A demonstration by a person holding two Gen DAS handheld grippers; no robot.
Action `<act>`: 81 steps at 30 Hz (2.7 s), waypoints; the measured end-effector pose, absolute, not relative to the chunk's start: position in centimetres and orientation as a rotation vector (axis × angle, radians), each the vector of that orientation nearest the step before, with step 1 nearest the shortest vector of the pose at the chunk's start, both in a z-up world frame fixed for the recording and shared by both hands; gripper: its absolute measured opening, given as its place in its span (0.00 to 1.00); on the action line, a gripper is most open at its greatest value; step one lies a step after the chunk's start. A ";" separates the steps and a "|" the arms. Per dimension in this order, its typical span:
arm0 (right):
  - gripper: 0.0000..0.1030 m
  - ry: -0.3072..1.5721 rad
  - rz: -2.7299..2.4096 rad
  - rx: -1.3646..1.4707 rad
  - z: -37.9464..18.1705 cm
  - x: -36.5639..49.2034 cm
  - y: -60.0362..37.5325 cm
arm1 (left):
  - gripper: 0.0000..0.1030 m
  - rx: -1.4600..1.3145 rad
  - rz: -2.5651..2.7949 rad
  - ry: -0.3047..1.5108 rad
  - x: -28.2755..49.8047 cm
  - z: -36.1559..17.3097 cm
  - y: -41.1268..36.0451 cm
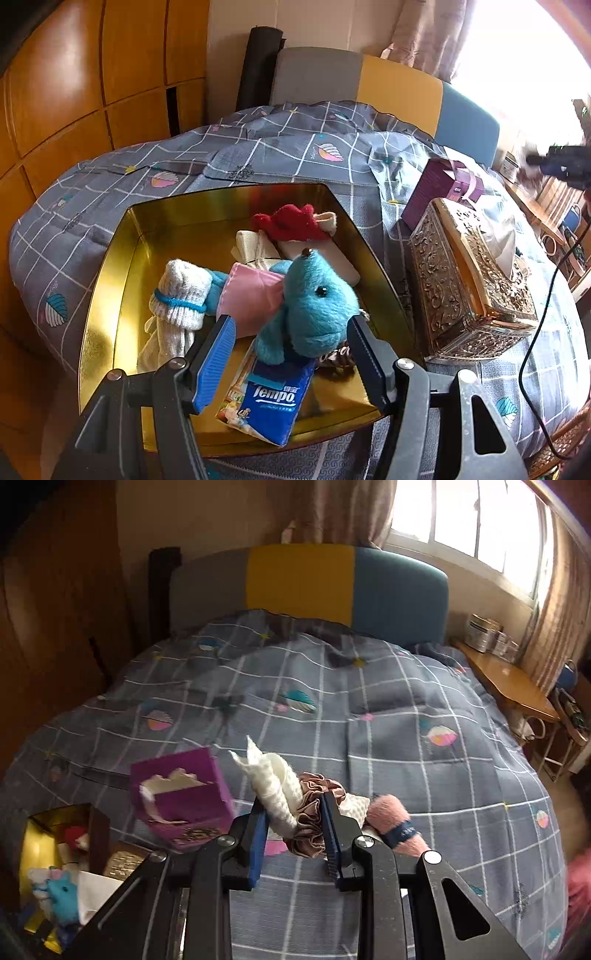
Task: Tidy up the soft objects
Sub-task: 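Carry the white sock with brown scrunchie over the gold tray and open the right tool, then move both tools back over the bed toward the pink towel and white packet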
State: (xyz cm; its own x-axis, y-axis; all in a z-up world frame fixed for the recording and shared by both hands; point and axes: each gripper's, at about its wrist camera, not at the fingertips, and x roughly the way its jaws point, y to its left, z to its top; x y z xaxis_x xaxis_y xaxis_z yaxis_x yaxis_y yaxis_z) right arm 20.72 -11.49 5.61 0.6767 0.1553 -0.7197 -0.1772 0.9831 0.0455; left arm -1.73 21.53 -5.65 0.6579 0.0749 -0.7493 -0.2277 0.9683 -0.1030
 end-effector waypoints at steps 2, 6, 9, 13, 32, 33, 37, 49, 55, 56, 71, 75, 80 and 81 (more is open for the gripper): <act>0.27 0.782 0.286 -0.023 6.5 19.7 -9.1 | 0.62 -0.207 0.187 0.833 -2.0 -5.6 22.2; 0.27 0.753 0.511 -0.035 7.5 16.7 -3.9 | 0.62 -0.233 0.233 0.809 -2.6 -5.1 24.0; 0.27 0.763 0.676 -0.061 7.1 14.0 -0.1 | 0.62 -0.239 0.284 0.801 -3.1 -4.9 25.6; 0.27 0.820 0.840 -0.089 4.9 11.5 5.3 | 0.62 -0.249 0.325 0.787 -3.8 -4.8 27.2; 0.36 1.000 0.796 -0.338 -9.4 10.4 21.1 | 0.62 -0.294 0.333 0.792 -4.5 -6.6 28.2; 0.36 0.992 0.793 -0.350 -9.3 10.1 21.0 | 0.62 -0.293 0.333 0.794 -4.5 -6.7 28.2; 0.38 0.968 0.798 -0.340 -8.8 9.8 20.5 | 0.62 -0.291 0.330 0.795 -4.4 -6.6 28.1; 0.65 0.908 0.750 -0.274 -6.0 9.1 17.5 | 0.62 -0.266 0.313 0.771 -4.6 -5.6 27.0; 0.75 0.802 0.686 -0.273 -4.0 7.8 14.9 | 0.62 -0.245 0.291 0.764 -4.6 -5.3 26.0; 0.76 0.783 0.671 -0.274 -3.7 7.6 14.4 | 0.62 -0.240 0.288 0.762 -4.6 -5.1 25.8; 0.88 0.590 0.471 -0.187 0.8 5.5 3.7 | 0.62 -0.168 0.226 0.745 -4.1 -3.7 22.5; 0.90 0.585 0.398 -0.166 0.9 5.7 -0.1 | 0.62 -0.130 0.208 0.728 -3.8 -3.0 21.4; 0.92 0.623 0.281 -0.145 0.1 6.8 -5.5 | 0.62 -0.104 0.172 0.718 -3.4 -2.2 19.9; 0.92 0.636 0.259 -0.137 -0.2 7.1 -6.5 | 0.62 -0.099 0.165 0.717 -3.3 -2.1 19.6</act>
State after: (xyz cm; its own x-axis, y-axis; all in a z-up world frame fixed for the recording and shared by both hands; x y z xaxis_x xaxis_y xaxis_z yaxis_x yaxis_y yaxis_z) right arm 7.11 -6.52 -0.15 0.7737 0.1965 -0.6024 -0.2803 0.9588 -0.0472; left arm -3.33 19.56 -2.06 0.7418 0.1161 -0.6605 -0.1836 0.9824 -0.0336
